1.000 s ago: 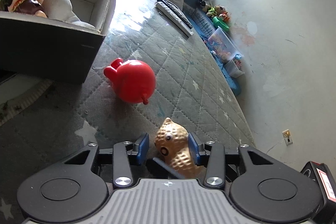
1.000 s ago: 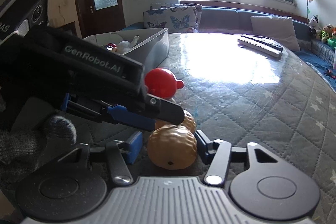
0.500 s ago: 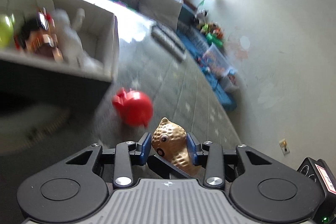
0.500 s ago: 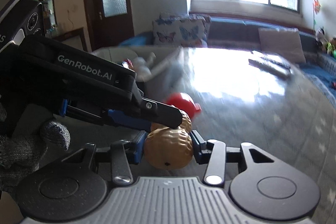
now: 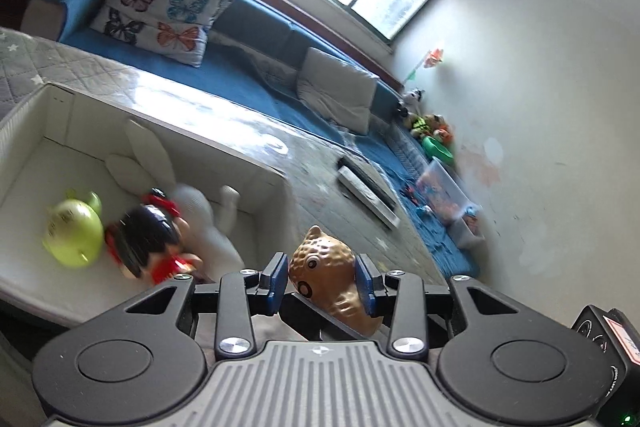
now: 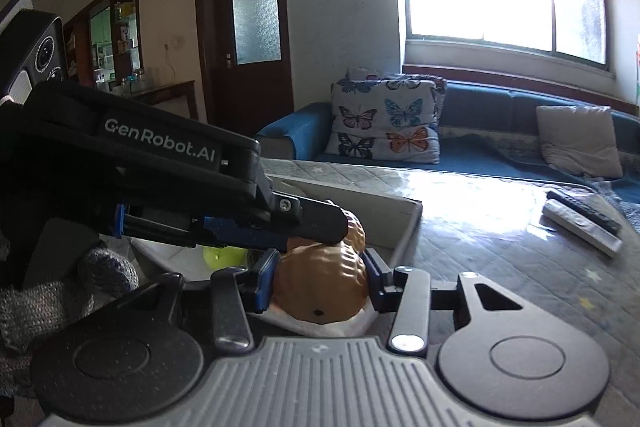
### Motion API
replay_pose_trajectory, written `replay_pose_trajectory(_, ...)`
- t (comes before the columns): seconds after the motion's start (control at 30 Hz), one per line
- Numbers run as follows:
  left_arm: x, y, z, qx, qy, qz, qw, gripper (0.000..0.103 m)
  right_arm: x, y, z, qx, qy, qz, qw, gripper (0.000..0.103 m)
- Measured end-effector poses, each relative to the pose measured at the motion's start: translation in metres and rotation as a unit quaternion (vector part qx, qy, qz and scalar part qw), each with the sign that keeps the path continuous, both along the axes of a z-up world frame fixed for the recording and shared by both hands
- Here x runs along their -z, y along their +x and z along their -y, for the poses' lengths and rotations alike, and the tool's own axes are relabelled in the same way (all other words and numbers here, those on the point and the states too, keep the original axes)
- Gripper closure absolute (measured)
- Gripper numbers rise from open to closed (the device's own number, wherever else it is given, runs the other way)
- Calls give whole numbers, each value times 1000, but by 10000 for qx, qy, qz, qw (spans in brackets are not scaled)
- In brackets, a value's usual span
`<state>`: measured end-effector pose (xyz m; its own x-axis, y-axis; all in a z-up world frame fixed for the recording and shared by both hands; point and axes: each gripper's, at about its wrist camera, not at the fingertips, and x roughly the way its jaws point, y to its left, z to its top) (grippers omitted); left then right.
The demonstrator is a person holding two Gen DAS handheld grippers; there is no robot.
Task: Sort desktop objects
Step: 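Lift the peanut toy with both grippers and carry it over the box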
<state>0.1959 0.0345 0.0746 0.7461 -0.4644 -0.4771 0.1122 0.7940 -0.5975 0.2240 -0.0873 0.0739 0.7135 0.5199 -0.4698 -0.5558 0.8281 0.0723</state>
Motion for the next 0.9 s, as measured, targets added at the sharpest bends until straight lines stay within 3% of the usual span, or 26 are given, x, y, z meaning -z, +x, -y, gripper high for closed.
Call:
replay_pose_trajectory(0.33,29,35,-28,-72,-14,-318,9995,63,29,43,-24,-79,-194,-383,9990,58)
replay_pose_trajectory(0.6,41,38,-26,18,99,-394,9992,63,38,43,-31,-111,-528,-501,9973,57)
replay_pose_trajectory(0.9,47,38,-23,73,185,-492,9986,64,39,38,-30,-119,-567,-487,9971,57)
